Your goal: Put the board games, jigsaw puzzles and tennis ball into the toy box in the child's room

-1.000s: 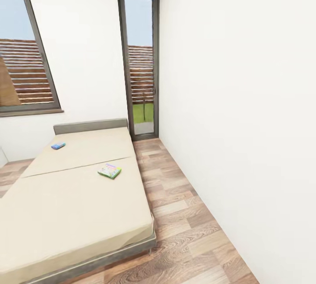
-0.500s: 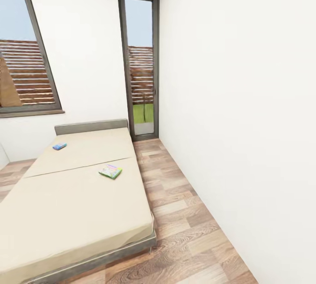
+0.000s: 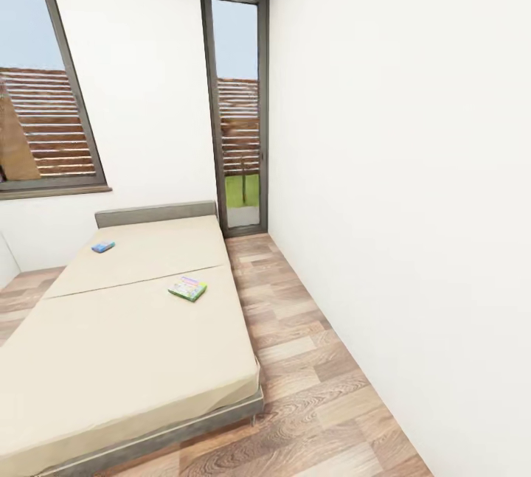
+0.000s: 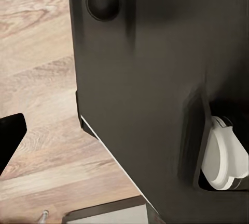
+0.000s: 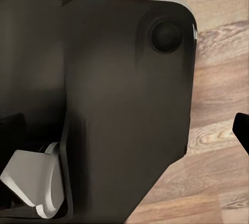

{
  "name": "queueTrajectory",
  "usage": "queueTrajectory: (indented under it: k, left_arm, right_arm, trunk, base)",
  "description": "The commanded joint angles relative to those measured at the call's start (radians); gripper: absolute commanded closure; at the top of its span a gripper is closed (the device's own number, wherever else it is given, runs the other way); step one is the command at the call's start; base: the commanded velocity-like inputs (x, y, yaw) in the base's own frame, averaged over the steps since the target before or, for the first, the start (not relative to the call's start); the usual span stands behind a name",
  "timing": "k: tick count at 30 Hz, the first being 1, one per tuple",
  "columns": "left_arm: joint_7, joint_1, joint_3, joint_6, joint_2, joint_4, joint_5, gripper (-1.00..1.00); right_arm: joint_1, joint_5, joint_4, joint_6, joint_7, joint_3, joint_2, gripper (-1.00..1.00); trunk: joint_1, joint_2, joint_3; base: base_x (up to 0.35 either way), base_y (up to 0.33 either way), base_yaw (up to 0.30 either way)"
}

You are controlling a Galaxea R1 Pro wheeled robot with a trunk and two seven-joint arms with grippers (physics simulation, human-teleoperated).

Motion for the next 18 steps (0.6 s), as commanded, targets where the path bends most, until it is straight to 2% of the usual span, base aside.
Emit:
queueTrajectory:
  k: [1,13,18]
  left_arm:
    - [0.000,-0.001,0.000,-0.001,0.000,0.000,0.000,-1.00]
    - [0.000,-0.001,-0.001,-0.001,0.000,0.000,0.000,-1.00]
    - [0.000,-0.001,0.000,-0.001,0.000,0.000,-0.001,-1.00]
  right_arm:
    - [0.000,0.000,0.000,-0.002,0.000,0.000,0.002,-1.00]
    - [0.000,0.001,0.000,-0.002,0.000,0.000,0.004,-1.00]
    - [0.000,-0.001,0.000,-0.004,0.000,-0.001,0.003,-1.00]
  trunk:
    - [-0.004,0.007,0.003]
    - [-0.050,0.091,0.040]
    - [-0.069,0.126,0.056]
  base:
    - [0.000,0.000,0.182]
    - [0.000,0.000,0.250]
    - [0.000,0.000,0.135]
